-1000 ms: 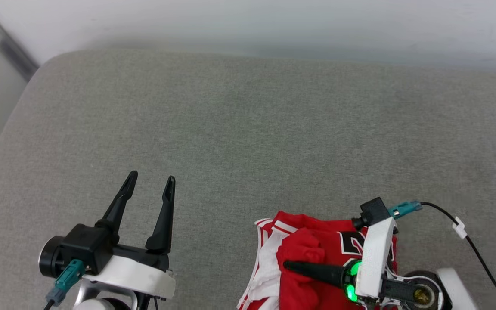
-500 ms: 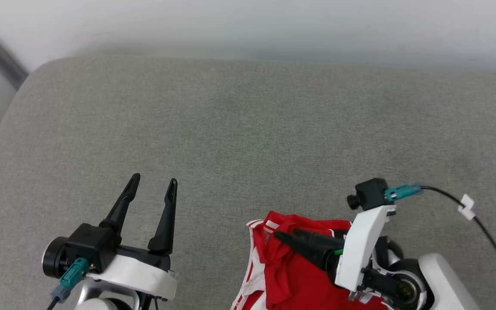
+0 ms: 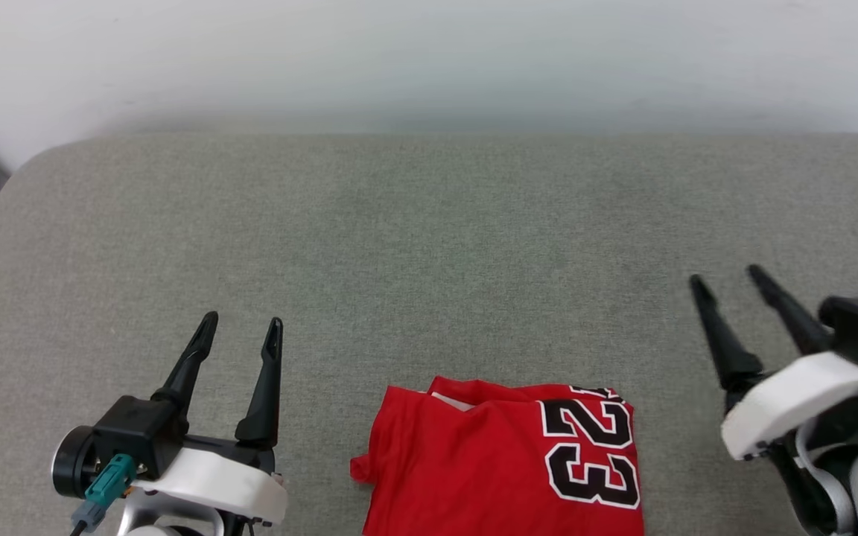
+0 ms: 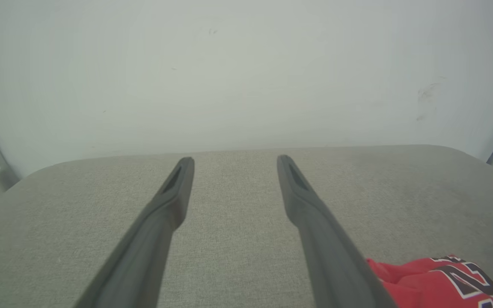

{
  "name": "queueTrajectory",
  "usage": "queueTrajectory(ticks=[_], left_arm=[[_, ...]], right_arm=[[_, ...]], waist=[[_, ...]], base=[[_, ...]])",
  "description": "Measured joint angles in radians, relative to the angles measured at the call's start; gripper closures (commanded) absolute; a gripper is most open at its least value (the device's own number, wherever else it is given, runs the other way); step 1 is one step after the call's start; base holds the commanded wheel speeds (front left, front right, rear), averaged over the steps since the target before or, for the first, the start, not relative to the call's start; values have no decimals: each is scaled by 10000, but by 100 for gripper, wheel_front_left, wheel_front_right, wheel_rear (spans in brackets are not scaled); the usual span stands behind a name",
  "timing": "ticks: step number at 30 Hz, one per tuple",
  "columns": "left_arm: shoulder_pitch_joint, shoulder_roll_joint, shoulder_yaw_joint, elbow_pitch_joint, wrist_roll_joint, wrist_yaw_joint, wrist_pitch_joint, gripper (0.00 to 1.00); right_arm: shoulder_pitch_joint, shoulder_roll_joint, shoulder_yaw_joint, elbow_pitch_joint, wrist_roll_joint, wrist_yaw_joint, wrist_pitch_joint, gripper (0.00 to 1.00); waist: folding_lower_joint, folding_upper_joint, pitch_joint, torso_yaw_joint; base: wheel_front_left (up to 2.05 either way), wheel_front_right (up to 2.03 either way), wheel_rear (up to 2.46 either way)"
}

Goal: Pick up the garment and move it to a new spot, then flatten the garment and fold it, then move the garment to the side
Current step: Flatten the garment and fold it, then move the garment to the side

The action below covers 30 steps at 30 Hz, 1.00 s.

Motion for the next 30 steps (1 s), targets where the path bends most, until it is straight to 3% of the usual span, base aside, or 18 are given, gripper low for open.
queueTrajectory(ticks=[5,10,30], left_arm=[[188,-2,182,130,-21,150,-138,0],[511,-19,297,313,-96,234,-270,0],[1337,-278,382,1060,-123,84,-522,0]], right_arm=[[691,476,-895,-652,-756,2,-1066,0],[1353,823,-928,-1114,-905,2,-1434,0],[2995,1327,-988,-2034,-1110,2,-920,0]], waist=[[0,0,-238,-206],[0,0,-557,-418],[-1,0,-1410,-556]], base=[[0,0,0],[0,0,0],[0,0,0]])
